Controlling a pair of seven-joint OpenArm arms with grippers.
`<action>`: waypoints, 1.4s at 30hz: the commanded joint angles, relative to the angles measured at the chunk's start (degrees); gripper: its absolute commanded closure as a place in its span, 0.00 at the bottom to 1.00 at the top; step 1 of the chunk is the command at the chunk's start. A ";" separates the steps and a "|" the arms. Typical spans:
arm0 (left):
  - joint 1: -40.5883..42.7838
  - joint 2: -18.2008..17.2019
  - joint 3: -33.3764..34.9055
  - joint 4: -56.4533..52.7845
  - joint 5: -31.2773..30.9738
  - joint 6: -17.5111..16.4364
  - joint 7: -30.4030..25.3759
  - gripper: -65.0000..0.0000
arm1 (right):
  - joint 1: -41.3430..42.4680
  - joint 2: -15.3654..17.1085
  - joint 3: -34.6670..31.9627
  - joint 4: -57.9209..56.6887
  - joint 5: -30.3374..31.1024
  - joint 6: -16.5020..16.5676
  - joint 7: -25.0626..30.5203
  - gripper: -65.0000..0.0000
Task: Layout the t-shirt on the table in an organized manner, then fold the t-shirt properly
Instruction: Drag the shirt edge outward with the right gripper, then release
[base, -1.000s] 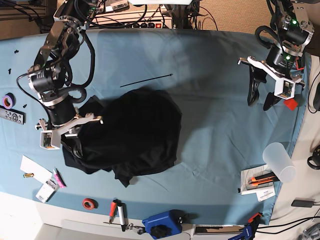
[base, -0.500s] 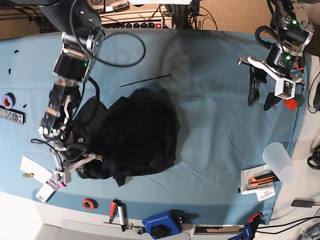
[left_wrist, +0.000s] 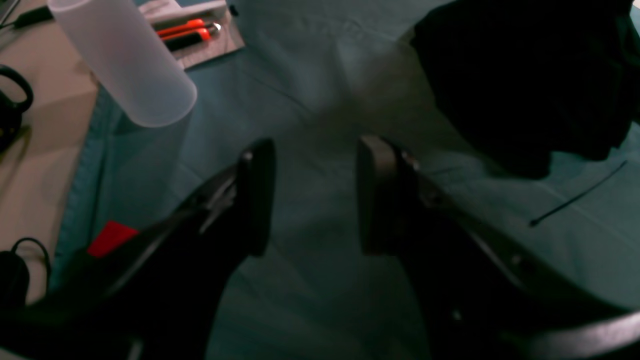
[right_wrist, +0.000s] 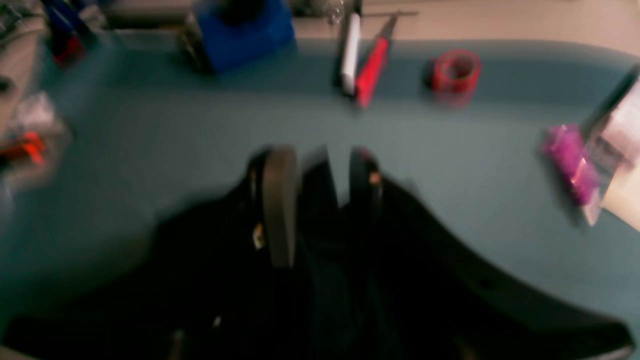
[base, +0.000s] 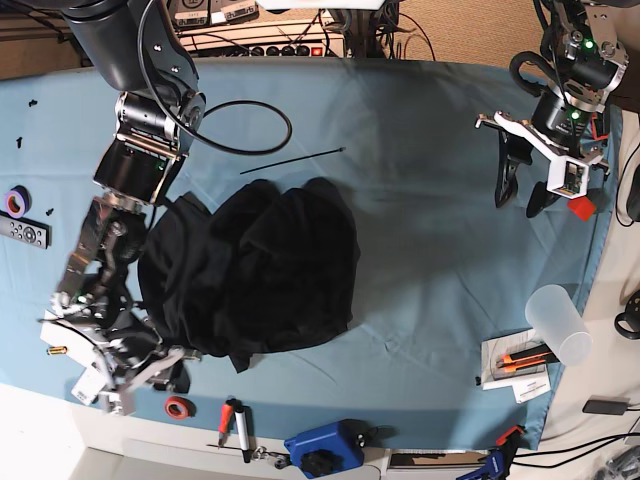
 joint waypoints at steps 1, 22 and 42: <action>-0.13 -0.48 -0.31 0.96 -0.63 -0.02 -1.29 0.58 | 1.60 0.66 0.72 3.67 1.14 0.00 0.31 0.72; -0.15 -0.46 -0.31 0.96 -0.85 -0.04 -1.31 0.58 | -28.30 0.66 17.90 13.70 3.30 2.51 0.76 0.72; -0.33 -0.46 -0.31 0.98 -0.90 -0.04 -1.51 0.58 | -29.53 0.66 9.03 -4.26 -3.61 1.09 9.86 0.72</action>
